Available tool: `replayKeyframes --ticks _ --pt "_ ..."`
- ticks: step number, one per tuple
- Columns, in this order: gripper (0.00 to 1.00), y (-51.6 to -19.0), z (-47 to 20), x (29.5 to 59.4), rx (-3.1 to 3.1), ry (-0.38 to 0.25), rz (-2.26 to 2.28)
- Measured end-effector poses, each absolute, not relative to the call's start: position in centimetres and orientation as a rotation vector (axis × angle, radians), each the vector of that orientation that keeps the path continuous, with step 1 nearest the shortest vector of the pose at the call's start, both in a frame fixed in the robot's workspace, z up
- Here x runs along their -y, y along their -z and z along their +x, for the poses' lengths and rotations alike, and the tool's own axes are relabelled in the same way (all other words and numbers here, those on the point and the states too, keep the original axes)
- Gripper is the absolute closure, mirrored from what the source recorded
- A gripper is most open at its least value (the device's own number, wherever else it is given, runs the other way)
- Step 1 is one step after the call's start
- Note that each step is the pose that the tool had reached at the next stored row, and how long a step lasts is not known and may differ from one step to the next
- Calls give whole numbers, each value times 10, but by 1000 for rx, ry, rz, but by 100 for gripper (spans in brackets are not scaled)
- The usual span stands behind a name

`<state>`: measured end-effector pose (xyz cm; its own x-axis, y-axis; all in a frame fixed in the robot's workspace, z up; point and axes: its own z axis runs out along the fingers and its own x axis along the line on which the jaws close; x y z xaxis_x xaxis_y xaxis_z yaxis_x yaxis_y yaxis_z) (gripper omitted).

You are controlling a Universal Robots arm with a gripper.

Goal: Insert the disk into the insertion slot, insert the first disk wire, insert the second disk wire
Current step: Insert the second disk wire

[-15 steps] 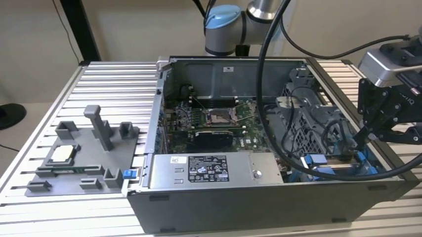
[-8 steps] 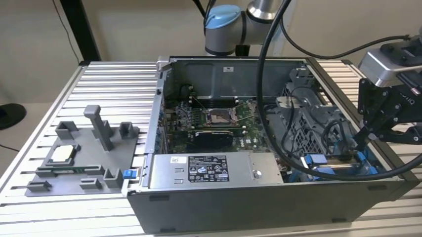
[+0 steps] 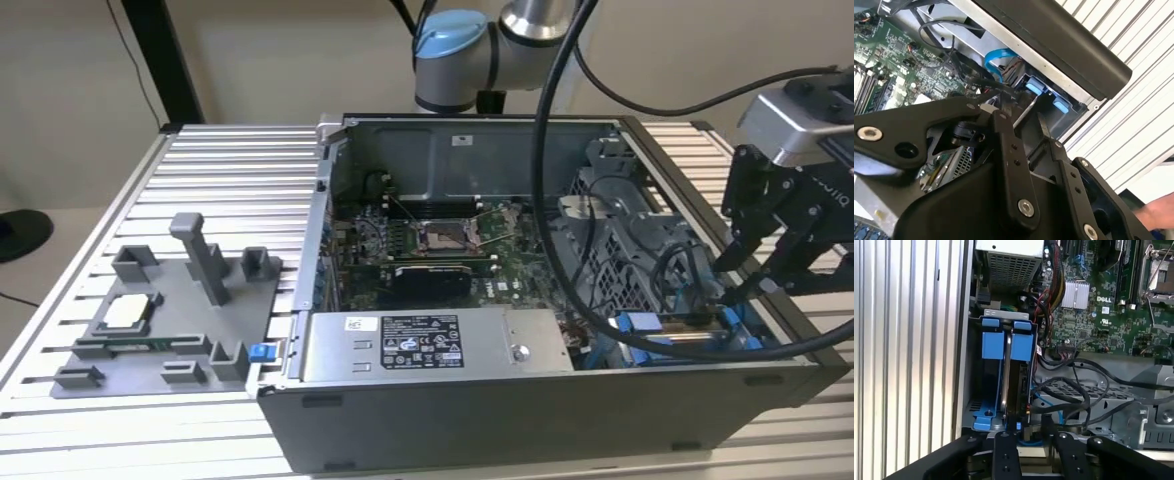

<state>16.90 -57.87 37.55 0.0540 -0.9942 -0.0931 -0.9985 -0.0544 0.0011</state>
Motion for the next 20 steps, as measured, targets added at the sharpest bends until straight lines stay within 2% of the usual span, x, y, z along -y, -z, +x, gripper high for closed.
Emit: replayKeyframes --ticks 10,20 --pt "100 -376 212 579 -2132 -144 -2248" --pt "100 -374 213 579 -2132 -144 -2248"
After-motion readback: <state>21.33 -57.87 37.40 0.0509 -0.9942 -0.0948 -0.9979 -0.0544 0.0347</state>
